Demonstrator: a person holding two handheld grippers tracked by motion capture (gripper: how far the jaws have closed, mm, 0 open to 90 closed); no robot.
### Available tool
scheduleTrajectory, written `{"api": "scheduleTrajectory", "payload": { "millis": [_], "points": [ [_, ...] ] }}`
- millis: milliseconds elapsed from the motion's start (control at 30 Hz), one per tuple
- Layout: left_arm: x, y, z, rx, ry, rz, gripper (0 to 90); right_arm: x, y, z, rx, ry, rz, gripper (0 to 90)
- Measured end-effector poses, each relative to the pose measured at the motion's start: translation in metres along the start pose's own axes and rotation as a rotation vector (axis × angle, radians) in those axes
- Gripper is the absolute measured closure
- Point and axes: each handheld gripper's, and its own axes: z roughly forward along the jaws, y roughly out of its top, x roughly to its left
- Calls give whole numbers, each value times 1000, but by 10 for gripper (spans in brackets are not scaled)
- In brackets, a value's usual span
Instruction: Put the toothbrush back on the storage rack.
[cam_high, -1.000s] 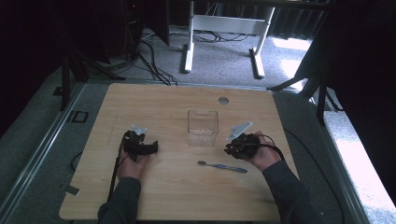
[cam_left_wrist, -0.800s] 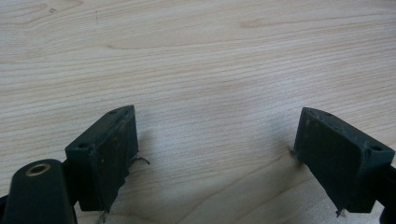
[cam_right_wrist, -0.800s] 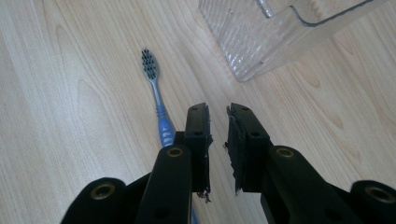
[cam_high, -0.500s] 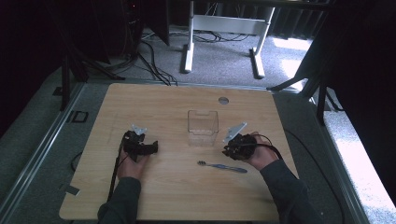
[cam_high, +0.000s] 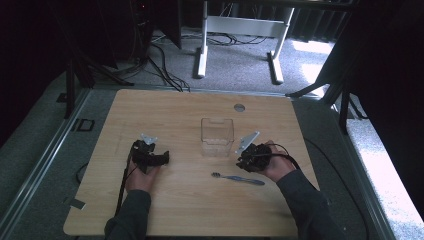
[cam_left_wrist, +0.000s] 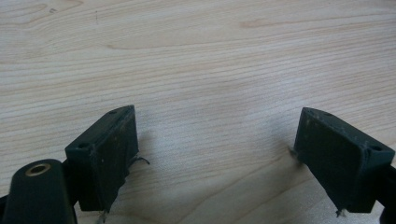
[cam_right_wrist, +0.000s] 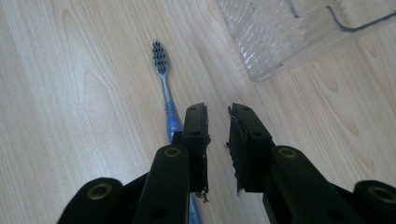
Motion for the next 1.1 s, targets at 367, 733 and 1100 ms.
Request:
{"api": "scheduleTrajectory", "payload": {
  "millis": [367,733,1100],
  "points": [
    [0,0,0,0,0,0,140,1,2,4,21,14,-12,756],
    [0,0,0,0,-1,1,139,2,3,9,49,34,-31,757],
    [0,0,0,0,-1,1,140,3,3,13,71,47,-43,757]
  ]
}}
